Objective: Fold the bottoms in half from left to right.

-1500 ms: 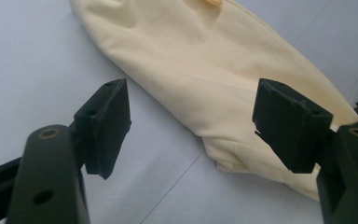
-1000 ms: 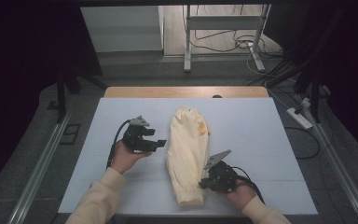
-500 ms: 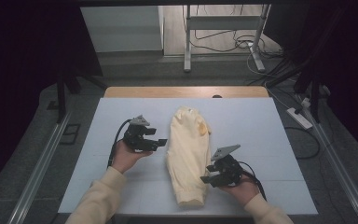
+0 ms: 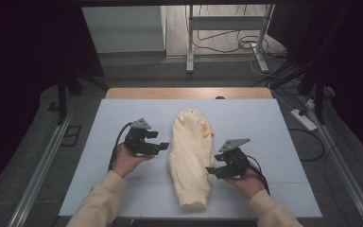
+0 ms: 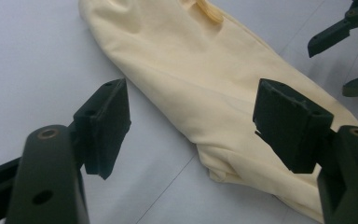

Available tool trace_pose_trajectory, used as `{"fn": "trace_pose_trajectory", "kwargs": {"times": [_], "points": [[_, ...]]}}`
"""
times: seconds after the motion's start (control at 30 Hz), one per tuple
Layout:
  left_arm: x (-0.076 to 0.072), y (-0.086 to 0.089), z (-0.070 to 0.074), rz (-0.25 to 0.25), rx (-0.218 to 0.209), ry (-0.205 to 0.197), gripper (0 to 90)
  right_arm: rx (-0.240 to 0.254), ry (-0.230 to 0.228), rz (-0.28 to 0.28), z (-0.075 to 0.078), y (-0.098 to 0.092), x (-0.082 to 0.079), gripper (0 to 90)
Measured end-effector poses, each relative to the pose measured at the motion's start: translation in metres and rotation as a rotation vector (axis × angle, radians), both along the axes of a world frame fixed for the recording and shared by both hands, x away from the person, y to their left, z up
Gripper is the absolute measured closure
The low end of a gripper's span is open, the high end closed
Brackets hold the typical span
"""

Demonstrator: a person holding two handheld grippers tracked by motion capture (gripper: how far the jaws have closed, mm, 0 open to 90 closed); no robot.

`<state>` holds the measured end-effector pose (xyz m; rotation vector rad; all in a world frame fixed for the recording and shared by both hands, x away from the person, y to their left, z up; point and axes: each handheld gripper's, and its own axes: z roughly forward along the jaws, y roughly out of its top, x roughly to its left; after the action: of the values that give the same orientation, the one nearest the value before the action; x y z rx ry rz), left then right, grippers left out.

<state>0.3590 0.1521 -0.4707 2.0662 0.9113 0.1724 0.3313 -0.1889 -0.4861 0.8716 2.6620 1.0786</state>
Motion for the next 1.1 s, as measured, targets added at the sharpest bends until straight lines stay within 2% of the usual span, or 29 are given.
{"fn": "trace_pose_trajectory", "kwargs": {"times": [0.5, 0.73, 0.93, 1.1], "points": [[0.002, -0.005, -0.003, -0.009, 0.006, 0.017, 26.0, 0.018, -0.033, -0.020, 0.007, 0.007, 0.018, 34.1], [0.000, -0.002, -0.002, -0.007, 0.001, 0.012, 26.0, 0.045, -0.046, -0.038, 0.014, 0.010, 0.027, 33.9], [0.002, -0.005, -0.003, -0.013, -0.001, 0.012, 26.0, 0.025, -0.054, -0.045, 0.013, 0.010, 0.030, 33.0], [0.007, -0.010, -0.006, -0.024, -0.006, 0.023, 26.0, 0.028, -0.059, -0.062, 0.014, 0.009, 0.034, 32.9]]}}
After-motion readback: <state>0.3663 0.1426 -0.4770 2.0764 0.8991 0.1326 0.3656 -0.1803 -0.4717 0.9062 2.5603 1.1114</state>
